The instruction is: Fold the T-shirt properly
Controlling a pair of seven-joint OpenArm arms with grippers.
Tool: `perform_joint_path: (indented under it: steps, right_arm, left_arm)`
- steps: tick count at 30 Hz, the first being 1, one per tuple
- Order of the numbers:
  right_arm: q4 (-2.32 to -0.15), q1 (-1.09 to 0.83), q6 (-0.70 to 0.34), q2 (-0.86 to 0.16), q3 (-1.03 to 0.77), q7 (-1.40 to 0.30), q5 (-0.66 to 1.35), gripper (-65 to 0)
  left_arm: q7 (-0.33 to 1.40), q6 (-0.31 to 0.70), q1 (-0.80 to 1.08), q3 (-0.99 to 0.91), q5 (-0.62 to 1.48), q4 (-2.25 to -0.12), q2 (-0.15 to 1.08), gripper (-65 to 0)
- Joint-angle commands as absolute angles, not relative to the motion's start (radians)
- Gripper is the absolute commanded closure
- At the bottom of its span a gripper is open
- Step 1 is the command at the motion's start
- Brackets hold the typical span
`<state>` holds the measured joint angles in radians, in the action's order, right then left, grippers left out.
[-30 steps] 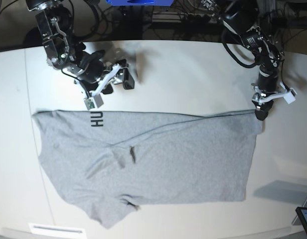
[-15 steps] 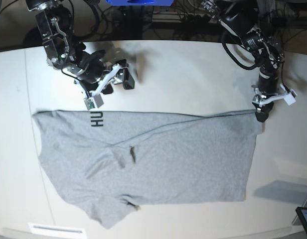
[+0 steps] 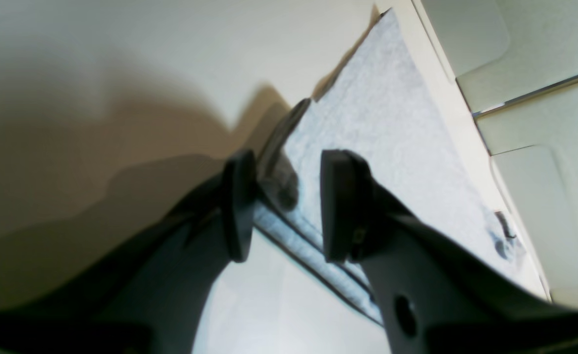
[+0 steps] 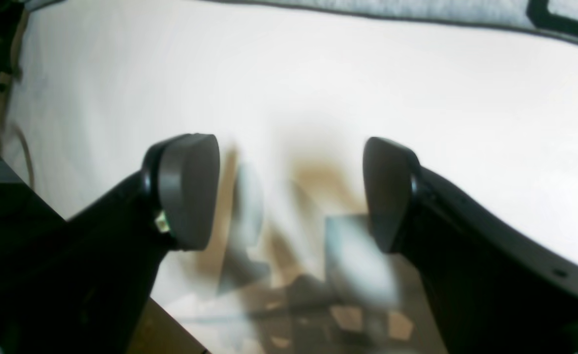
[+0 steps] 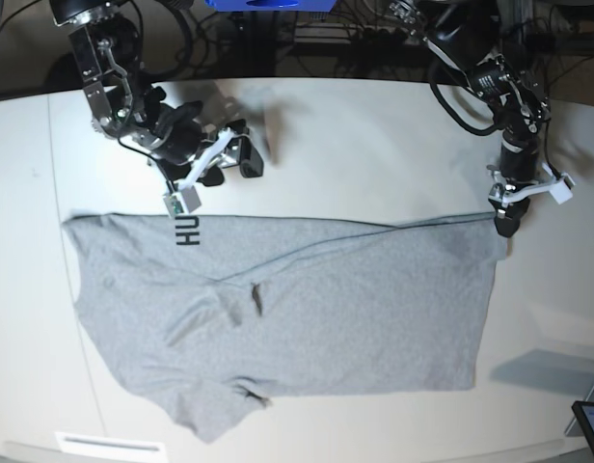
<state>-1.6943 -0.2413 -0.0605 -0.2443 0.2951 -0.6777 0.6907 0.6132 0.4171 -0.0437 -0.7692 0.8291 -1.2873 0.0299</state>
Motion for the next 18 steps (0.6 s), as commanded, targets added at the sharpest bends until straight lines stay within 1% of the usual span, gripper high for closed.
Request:
perform_joint_path:
  steps: [1,5,18]
  right_arm:
    - [-1.656,-0.26,-0.008,-0.251,0.303,-0.796,0.644,-44.0]
    - [-1.655,-0.26,-0.008,-0.251,0.303,-0.796,0.644,-44.0]
    - [-1.653,-0.259,-0.008,-0.251,0.303,-0.796,0.644,-44.0]
  left_arm:
    - [0.601,0.43,-0.058,-0.748,0.851,-1.316,0.044,-20.7]
    - [0.599,0.43,-0.056,-0.728,0.851,-1.356,0.038,-20.7]
    - [0.599,0.43,-0.07,-0.73,0.845,-1.348,0.036,-20.5]
